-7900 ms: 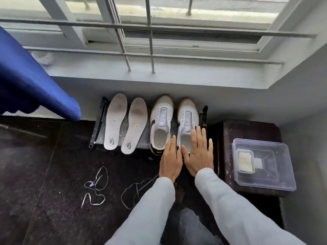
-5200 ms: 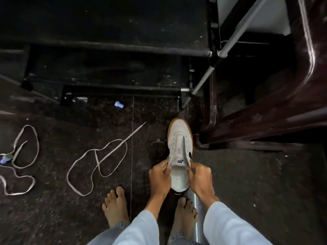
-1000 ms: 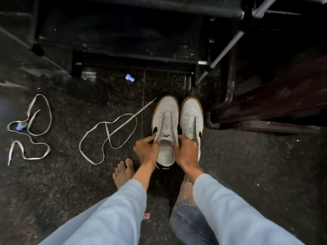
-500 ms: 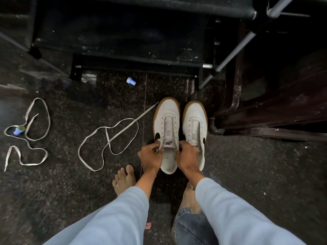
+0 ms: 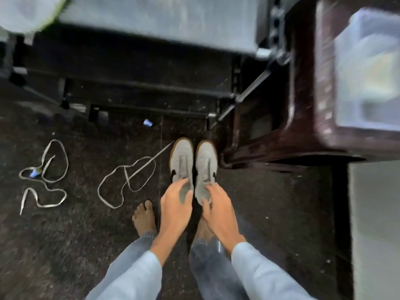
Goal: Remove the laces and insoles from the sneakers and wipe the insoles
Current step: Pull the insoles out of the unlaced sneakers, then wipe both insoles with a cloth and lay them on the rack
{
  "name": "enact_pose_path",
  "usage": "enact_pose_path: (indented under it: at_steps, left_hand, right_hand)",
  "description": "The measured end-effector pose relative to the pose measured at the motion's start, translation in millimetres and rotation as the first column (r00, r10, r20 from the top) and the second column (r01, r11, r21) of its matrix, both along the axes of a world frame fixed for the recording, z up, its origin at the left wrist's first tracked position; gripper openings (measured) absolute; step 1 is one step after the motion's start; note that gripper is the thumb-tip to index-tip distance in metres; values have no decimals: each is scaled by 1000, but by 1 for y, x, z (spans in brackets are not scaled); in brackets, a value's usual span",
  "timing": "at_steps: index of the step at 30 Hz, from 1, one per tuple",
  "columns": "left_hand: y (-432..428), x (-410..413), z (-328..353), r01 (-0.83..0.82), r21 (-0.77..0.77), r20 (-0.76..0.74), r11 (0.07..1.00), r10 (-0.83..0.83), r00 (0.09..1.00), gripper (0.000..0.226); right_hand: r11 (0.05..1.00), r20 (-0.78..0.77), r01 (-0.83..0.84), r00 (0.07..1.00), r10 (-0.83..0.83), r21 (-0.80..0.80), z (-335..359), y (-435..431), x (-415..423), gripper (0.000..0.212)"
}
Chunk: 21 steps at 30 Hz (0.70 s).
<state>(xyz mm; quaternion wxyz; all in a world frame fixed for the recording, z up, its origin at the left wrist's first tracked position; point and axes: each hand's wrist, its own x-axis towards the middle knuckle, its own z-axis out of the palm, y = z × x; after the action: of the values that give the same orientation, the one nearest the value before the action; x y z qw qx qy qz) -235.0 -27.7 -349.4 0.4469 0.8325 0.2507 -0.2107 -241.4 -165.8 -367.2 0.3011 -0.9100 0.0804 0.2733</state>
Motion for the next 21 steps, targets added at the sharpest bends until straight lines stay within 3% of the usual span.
enact_pose_path:
  at_steps: [3,5,9,15,21]
  left_hand:
    - [-10,8,76,262,38,101,964,-264,959,46]
    - [-17,29,117,375,155,190,914,-400,897,49]
    - [-46,89,192,522,412,330,747,-656,678,57]
    - [-102,168,271,563,510,417,650,-760,499,59]
    - [-164,220,281,577,509,340,639,-765,547,56]
  right_hand:
    - [969,195,-82,972,129,-235,75,-14,8,56]
    - [912,223,-88,956,191,-401,125,-21,26,65]
    - [829,295,8,937,190,-560,204,-41,54,81]
    - [858,504,250,864,12,-449,291,-96,115,70]
    - [896,545,360,821,-173,-259,300,-176,190,38]
